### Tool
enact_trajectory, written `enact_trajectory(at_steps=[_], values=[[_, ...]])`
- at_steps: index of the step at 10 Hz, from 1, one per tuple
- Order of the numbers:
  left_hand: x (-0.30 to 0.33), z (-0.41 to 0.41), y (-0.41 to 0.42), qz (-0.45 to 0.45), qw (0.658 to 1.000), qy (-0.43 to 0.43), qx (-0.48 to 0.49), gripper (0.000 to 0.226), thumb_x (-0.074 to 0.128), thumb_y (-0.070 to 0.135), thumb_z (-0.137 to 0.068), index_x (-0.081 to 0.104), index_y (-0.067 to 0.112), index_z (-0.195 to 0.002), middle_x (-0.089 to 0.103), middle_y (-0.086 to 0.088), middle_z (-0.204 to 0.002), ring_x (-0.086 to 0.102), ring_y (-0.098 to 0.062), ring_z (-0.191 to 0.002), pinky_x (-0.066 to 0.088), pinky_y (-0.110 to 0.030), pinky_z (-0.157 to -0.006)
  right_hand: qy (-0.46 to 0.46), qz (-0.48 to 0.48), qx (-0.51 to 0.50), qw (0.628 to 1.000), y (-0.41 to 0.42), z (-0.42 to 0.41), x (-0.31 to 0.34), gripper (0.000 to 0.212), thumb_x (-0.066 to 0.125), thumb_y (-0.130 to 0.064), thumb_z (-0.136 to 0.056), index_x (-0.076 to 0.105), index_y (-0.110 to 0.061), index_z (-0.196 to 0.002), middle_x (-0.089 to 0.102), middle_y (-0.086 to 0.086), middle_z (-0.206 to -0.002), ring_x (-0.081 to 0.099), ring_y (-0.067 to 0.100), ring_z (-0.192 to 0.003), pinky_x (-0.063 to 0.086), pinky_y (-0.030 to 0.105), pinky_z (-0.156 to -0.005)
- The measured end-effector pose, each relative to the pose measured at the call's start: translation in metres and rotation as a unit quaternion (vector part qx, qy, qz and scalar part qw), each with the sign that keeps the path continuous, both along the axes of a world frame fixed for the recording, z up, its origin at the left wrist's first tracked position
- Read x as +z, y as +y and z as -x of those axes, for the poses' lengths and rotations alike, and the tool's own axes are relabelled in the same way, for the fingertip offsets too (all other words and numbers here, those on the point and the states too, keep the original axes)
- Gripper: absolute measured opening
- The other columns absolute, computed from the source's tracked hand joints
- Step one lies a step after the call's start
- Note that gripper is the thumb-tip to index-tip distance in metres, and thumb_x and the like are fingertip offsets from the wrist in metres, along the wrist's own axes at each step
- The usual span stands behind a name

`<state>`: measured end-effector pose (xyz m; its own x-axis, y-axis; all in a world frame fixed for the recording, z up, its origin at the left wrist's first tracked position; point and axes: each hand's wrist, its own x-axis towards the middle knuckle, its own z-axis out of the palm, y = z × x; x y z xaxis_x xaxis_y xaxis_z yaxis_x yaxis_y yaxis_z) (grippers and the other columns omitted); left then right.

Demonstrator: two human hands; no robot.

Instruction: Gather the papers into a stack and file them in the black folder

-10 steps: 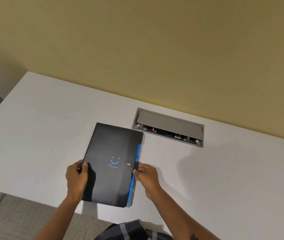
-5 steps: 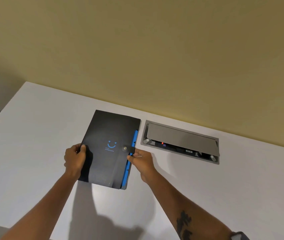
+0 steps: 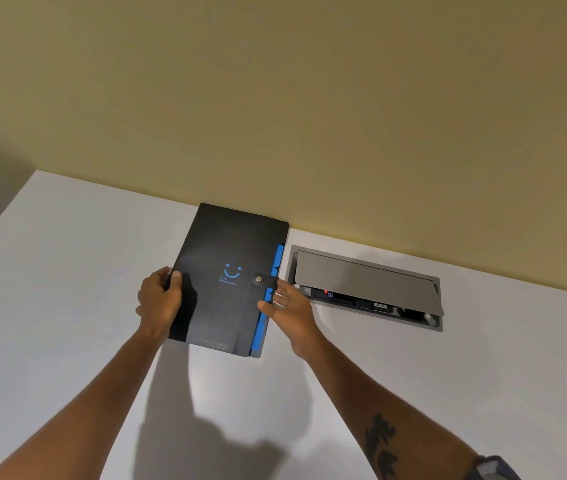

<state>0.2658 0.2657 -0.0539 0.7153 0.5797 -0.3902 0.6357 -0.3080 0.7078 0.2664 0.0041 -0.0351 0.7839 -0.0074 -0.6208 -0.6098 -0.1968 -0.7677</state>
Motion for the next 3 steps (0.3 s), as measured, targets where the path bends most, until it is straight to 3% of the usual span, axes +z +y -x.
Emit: enact_trajectory(at_steps=[1, 3], values=[[0.005, -0.001, -0.002, -0.002, 1.0, 0.001, -0.005, 0.049, 0.053, 0.046, -0.106, 0.062, 0.016, -0.144, 0.074, -0.013, -0.135, 0.064, -0.04, -0.129, 0.042, -0.064, -0.116, 0.002, 0.003, 0.005, 1.0, -0.001, 0.001, 0.0, 0.071, 0.083, -0.02, -0.092, 0.05, -0.027, -0.155, 0.057, 0.001, -0.156, 0.059, 0.026, -0.141, 0.053, 0.03, -0.095], [0.002, 0.007, 0.001, -0.011, 1.0, 0.006, -0.012, 0.054, 0.054, 0.045, -0.107, 0.056, 0.013, -0.15, 0.066, -0.013, -0.149, 0.059, -0.04, -0.138, 0.039, -0.064, -0.12, 0.02, 0.015, 0.02, 0.999, -0.01, 0.012, 0.0, 0.075, 0.081, -0.023, -0.094, 0.043, -0.024, -0.159, 0.051, 0.002, -0.163, 0.053, 0.026, -0.147, 0.051, 0.044, -0.115]])
